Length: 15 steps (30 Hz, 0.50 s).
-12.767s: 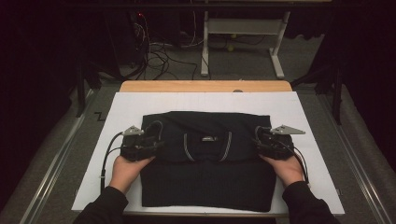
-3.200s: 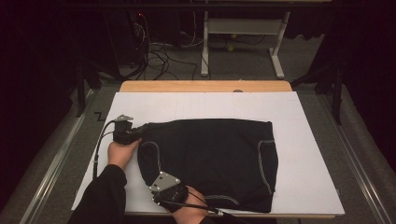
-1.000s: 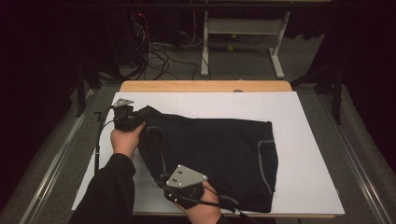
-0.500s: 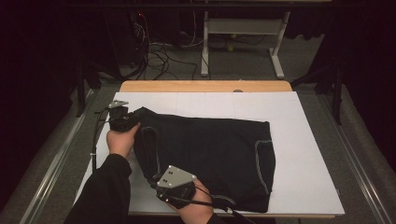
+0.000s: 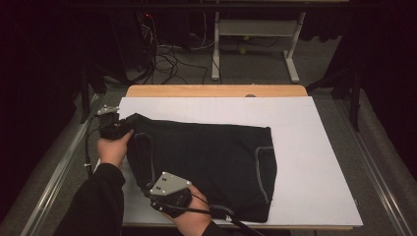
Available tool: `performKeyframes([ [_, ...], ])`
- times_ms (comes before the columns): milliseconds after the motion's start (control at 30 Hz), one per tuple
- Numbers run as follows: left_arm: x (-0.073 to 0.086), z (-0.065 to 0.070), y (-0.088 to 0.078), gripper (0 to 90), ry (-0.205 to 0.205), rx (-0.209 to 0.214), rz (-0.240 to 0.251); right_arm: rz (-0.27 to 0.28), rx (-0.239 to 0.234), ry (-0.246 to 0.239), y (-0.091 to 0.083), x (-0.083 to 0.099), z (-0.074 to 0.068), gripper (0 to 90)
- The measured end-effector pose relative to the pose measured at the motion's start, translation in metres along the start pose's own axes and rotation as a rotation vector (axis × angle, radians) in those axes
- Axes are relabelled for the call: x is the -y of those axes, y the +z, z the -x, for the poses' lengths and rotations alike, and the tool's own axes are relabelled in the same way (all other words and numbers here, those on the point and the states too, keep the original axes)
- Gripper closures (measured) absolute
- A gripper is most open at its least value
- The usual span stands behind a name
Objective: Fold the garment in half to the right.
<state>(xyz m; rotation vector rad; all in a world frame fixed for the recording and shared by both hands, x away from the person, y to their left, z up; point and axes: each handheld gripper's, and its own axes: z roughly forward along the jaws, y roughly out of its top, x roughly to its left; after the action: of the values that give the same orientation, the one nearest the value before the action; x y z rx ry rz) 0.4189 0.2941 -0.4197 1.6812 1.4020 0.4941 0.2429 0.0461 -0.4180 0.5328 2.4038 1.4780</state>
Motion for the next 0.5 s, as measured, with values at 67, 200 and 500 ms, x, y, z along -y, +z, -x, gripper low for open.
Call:
performKeyframes([
  [67, 0.001, -0.006, -0.005, 79.8, 0.000, -0.012, -0.002, 0.004, -0.009, -0.006, 0.004, -0.004, -0.003, 74.3],
  [200, 0.001, -0.019, -0.016, 79.7, -0.008, -0.025, 0.007, 0.008, -0.028, -0.011, 0.014, -0.010, -0.008, 74.2],
  [500, 0.007, -0.037, -0.028, 79.7, -0.014, -0.032, -0.009, 0.004, -0.060, -0.013, 0.030, -0.016, -0.017, 74.2],
])
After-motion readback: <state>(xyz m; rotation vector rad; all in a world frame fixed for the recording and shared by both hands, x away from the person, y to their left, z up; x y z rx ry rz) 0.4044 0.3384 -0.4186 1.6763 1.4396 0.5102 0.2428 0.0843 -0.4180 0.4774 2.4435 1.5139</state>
